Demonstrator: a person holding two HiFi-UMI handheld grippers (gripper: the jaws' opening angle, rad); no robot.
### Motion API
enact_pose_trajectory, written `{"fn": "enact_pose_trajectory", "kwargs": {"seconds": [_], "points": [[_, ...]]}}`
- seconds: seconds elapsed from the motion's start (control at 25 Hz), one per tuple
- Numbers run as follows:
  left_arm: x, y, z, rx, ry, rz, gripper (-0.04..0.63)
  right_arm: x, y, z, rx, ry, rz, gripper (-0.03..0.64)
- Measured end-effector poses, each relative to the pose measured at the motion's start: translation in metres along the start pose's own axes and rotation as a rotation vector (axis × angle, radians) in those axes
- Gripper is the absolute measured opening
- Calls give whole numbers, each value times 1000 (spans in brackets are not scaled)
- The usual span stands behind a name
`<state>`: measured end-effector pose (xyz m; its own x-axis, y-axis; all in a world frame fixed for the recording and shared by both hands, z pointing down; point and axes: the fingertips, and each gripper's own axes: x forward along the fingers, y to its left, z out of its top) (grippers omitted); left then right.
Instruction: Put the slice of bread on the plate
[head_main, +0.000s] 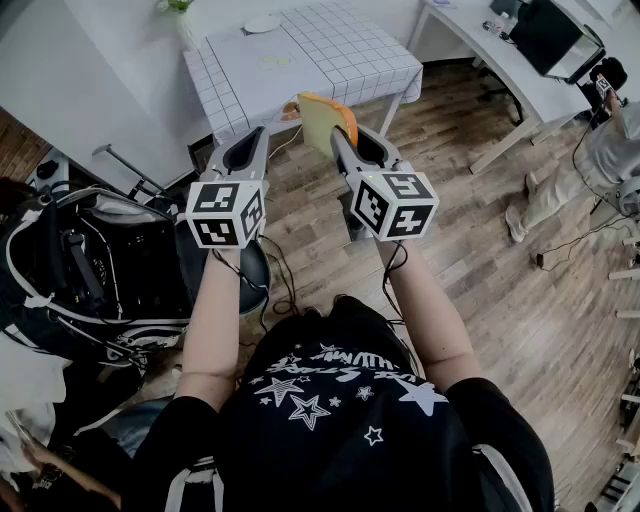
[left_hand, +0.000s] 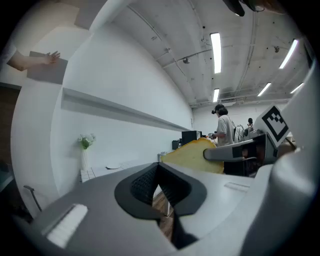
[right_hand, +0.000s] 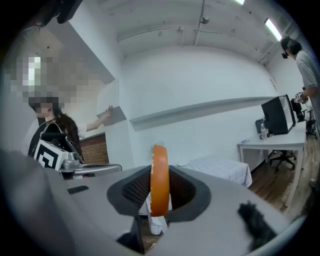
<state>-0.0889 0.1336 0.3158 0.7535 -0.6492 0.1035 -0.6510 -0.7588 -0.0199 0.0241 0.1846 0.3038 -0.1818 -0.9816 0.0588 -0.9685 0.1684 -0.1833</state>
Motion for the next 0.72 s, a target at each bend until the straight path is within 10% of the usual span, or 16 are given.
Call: {"fn": "enact_pose_trajectory", "kwargs": {"seconds": [0.72], "points": [[-12, 1, -2, -5, 16, 19, 9, 8, 7, -8, 28, 12, 15, 95]]}}
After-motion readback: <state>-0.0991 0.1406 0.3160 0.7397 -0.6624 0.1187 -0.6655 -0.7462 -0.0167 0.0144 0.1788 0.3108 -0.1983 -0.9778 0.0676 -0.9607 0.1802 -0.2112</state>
